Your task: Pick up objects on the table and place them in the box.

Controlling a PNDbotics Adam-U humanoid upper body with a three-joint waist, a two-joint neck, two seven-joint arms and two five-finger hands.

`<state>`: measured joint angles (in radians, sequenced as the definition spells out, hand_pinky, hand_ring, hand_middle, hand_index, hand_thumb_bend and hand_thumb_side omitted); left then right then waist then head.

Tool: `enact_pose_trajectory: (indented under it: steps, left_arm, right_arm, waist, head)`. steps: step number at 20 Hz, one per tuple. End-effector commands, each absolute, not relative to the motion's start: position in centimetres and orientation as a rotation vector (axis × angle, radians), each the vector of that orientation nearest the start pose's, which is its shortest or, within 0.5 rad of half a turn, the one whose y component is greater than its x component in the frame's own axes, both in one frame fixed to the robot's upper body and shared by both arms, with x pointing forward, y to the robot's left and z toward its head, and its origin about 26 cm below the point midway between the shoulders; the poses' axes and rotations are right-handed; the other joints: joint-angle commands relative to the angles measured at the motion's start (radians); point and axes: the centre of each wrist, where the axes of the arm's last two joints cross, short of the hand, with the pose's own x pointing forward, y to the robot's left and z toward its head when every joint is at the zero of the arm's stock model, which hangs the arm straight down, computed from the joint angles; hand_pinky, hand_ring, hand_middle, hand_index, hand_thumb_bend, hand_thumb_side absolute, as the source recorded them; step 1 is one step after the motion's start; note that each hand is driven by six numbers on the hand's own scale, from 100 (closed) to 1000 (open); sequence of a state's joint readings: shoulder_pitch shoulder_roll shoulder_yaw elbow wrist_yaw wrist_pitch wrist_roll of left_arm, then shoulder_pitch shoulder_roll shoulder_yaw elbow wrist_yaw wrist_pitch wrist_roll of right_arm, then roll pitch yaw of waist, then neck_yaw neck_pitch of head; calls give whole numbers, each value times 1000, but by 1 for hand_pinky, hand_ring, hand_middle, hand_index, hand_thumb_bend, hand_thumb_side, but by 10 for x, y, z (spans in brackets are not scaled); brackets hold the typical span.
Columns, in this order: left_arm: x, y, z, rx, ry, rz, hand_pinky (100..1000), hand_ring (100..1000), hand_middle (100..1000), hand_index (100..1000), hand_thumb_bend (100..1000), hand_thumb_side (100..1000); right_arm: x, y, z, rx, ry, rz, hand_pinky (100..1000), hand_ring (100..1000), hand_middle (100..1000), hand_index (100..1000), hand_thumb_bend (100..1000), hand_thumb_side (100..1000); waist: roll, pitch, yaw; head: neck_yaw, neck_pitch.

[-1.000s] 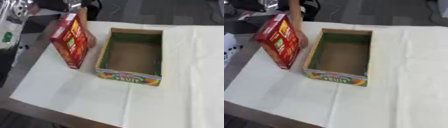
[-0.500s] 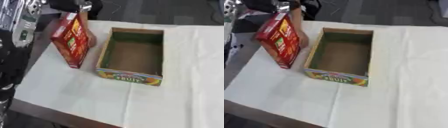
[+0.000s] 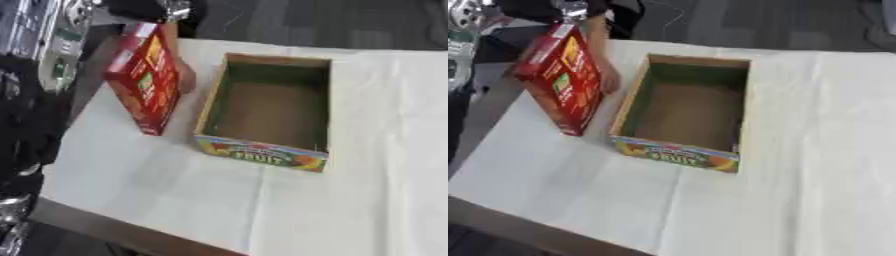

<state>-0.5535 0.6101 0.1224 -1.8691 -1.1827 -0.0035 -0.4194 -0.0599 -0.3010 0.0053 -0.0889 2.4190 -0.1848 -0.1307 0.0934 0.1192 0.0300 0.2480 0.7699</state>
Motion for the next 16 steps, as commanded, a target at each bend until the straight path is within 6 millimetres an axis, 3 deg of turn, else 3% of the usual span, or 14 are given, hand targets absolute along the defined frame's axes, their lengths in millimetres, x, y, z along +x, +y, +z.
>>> enact_pose_trajectory:
  steps: [1,16]
  left_arm:
    - [320,325,309,1731,-1454,-1240,100,381,431,578,645,980]
    - [328,353,273,1735,-1265,-1302,100,388,455,588,655,1000]
  right_arm:
    - [26,-399,-229,-146,75,2434,461,580,651,745,100,1000]
    - [32,-396,-230,-152,48,2432,462,583,652,745,100,1000]
  waist:
    - [-2,-5,2]
    - [-10,6,-9]
  head:
    - [15,0]
    - [20,0]
